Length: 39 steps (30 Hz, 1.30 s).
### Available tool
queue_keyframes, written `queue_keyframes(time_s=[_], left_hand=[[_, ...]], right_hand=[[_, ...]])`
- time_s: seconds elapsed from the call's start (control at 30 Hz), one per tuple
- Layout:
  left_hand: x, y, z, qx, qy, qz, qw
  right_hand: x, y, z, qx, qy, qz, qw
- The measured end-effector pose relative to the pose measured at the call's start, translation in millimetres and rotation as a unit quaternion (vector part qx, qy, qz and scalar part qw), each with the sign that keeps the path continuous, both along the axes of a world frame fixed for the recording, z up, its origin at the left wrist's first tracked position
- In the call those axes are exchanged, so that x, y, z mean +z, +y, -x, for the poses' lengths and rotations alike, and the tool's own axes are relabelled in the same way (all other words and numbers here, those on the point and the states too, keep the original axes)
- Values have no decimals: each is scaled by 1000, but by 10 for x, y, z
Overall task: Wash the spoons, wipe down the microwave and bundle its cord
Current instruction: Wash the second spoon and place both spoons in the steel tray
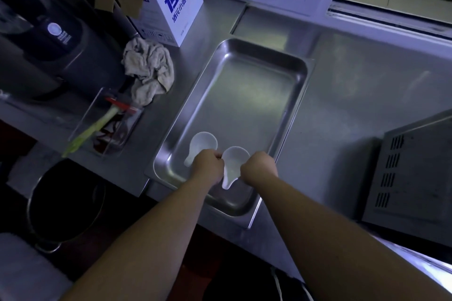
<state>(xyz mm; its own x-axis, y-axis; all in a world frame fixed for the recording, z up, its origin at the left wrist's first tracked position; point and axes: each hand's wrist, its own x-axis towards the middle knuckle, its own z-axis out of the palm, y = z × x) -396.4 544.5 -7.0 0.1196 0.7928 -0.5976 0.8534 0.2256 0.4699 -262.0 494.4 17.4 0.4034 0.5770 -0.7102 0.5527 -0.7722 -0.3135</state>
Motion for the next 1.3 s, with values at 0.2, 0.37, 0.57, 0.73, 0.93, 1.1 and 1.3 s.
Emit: queue_keyframes(time_s=[0.2, 0.37, 0.57, 0.73, 0.93, 1.1, 1.3], left_hand=[[-113, -43, 2, -4, 14, -6, 1000], [-168, -32, -19, -9, 21, -14, 1000], [-206, 1, -43, -14, 28, -11, 999], [-122, -38, -71, -18, 38, -39, 998], [79, -88, -137, -70, 55, -90, 992], [262, -258, -345, -117, 45, -118, 985], [448, -750, -680, -189, 25, -148, 970]], right_hand=[[-36, 12, 37, 12, 6, 21, 1000], [-46, -4, 54, 21, 14, 32, 999], [-18, -8, 52, 4, 27, 25, 999], [73, -68, 27, -34, 32, -6, 999], [317, -210, -116, -50, 28, -34, 998], [471, -500, -334, -45, 15, -79, 996], [556, -1040, -589, -39, -23, -88, 995]])
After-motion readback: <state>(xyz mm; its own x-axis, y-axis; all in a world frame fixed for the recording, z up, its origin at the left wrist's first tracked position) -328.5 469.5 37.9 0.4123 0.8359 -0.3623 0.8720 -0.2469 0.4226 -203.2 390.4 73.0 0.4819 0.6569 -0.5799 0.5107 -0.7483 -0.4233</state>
